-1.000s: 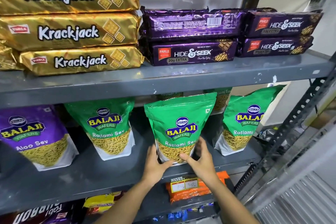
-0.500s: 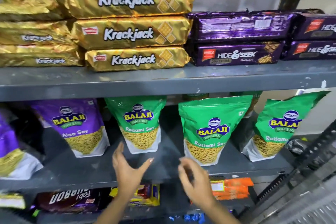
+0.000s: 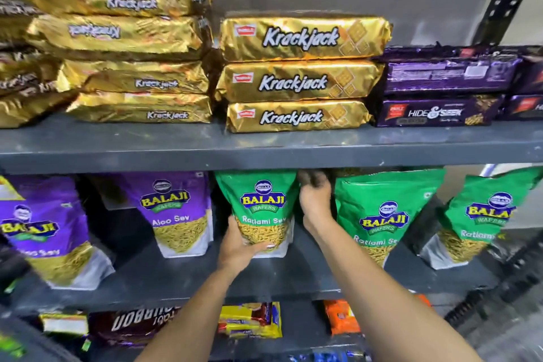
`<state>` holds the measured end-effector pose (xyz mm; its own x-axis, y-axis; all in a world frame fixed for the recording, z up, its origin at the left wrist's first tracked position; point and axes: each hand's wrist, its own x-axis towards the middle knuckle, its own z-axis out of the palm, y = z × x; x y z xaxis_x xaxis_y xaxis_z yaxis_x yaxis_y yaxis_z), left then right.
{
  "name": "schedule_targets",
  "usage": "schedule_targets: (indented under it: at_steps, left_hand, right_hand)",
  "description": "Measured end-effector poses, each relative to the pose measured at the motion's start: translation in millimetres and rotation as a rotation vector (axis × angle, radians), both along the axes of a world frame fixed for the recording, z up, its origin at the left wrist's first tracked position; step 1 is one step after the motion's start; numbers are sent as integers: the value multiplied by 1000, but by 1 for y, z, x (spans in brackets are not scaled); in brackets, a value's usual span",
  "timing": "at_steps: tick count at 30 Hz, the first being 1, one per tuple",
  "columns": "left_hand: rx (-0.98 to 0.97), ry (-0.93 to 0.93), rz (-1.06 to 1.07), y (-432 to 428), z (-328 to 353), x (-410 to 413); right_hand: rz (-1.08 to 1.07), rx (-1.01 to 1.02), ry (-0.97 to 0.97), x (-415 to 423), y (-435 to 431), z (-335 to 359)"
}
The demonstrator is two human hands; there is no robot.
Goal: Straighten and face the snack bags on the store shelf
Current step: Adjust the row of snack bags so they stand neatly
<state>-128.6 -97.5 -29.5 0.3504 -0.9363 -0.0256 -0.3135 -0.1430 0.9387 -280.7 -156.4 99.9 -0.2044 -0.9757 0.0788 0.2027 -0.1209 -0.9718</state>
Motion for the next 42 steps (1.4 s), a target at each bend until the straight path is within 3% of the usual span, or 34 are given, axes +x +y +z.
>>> schedule_targets:
  at_steps: [14,31,33,36,40,42]
  left_hand:
    - [21,-147,45,49,-2,-8]
    - [-44,-114,-53,58,-7,-8]
    - [-135,-131,-29,72,-11,-4]
    - [-252,-258,220,98,-25,20]
    - [-255,-272,483,100,-20,84]
    - [-160,-207,455,85,-10,118]
  right_hand:
    - [23,-96,-73,-4,42,-1]
    - [1,-44,-15,-8,57,-3]
    - [-78,-16,89,-6,70,-22]
    - [-176,-138,335,6,119,-69]
    - [192,-209,495,50,151,-94]
    - [379,-244,632,85,141,-85]
